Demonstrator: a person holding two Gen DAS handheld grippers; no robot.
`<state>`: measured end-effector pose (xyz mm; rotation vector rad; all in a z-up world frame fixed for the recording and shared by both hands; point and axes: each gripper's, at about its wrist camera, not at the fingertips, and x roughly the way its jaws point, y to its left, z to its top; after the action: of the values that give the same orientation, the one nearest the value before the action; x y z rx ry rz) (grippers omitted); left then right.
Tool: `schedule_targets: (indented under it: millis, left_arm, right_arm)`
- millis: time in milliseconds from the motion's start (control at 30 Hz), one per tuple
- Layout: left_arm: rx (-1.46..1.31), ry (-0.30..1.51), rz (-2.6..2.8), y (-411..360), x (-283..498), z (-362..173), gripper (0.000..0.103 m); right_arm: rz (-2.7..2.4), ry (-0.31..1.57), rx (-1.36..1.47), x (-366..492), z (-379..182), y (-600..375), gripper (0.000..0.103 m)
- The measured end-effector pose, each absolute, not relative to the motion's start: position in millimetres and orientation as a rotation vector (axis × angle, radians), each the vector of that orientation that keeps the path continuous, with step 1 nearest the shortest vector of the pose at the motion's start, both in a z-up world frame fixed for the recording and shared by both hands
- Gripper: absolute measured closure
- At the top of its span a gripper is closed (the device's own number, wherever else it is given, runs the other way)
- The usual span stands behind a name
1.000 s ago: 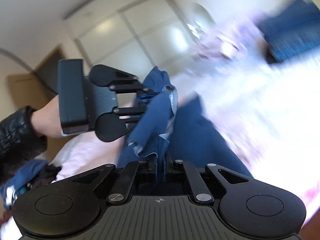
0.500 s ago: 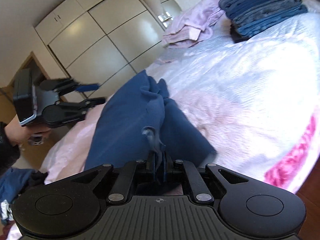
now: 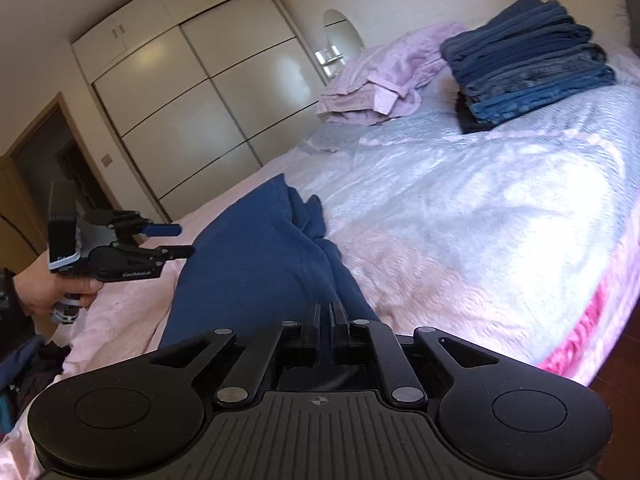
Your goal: Fold clothes
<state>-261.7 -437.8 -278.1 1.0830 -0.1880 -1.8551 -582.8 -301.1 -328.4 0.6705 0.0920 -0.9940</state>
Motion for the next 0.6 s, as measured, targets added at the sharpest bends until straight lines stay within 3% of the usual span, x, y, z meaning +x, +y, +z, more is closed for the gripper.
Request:
schedule_targets:
  millis: [200, 300, 500, 567, 600]
  left_arm:
    - [1.094, -0.076, -1.926, -485.9, -272.3, -302.9, 0.073]
    - [1.113, -0.081, -1.934, -496.9, -282.4, -322.4, 0.078]
    - [1.084, -0.114, -1.916, -475.8, -272.9, -294.5, 0.074]
    - [1.075, -0.138, -1.897, -458.8, -261.9, -280.8, 0.071]
    - [1.07, -0.147, -1.888, -449.6, -255.9, -274.9, 0.07]
  right_arm:
    - [-0.929, 0.158, 0.58, -546.5, -331.2, -340.1, 0.095]
    - [-0.909, 0.299, 0.591, -531.7, -350.0, -356.8, 0.094]
    - [-0.939, 0.391, 0.585, -532.8, -357.5, -346.9, 0.094]
    - [-0.952, 0.406, 0.551, -531.4, -349.3, -335.9, 0.082]
    - [-0.953, 0.418, 0.51, -526.6, -342.9, -326.4, 0.048]
